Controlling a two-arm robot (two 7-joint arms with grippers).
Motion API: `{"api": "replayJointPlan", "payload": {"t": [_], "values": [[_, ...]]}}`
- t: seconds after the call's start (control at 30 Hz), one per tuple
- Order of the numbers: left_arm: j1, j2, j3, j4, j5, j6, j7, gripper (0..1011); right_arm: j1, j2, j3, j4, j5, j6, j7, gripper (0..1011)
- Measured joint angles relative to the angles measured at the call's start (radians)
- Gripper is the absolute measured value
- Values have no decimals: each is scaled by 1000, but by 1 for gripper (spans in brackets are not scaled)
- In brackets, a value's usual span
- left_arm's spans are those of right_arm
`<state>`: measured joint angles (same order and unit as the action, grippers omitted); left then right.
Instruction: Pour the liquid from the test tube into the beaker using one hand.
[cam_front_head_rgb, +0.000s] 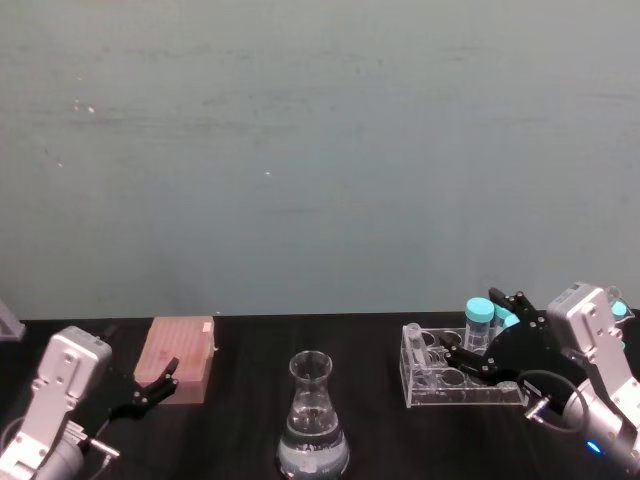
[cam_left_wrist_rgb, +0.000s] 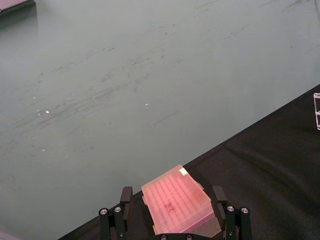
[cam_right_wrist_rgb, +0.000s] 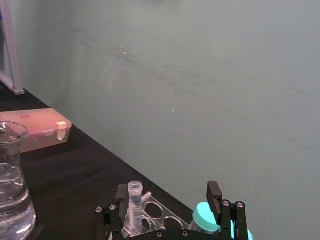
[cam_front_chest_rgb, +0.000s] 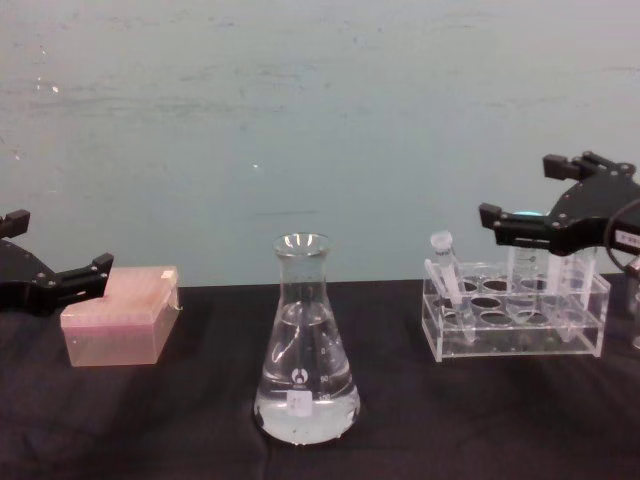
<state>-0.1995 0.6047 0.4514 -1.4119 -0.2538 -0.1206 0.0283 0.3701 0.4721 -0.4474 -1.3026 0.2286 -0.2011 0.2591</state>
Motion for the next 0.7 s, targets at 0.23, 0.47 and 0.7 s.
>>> {"api": "replayJointPlan", "payload": {"t": [0.23, 0.47, 0.7], "values": [[0, 0, 0, 0, 0, 0, 0, 1000, 42, -34, -2, 64, 12, 10, 64, 1000], [0, 0, 0, 0, 0, 0, 0, 1000, 98, -66, -2, 145, 11, 11, 125, 1000], [0, 0, 0, 0, 0, 0, 0, 1000, 136, -90, -1, 208, 4, 8, 167, 1000]]}}
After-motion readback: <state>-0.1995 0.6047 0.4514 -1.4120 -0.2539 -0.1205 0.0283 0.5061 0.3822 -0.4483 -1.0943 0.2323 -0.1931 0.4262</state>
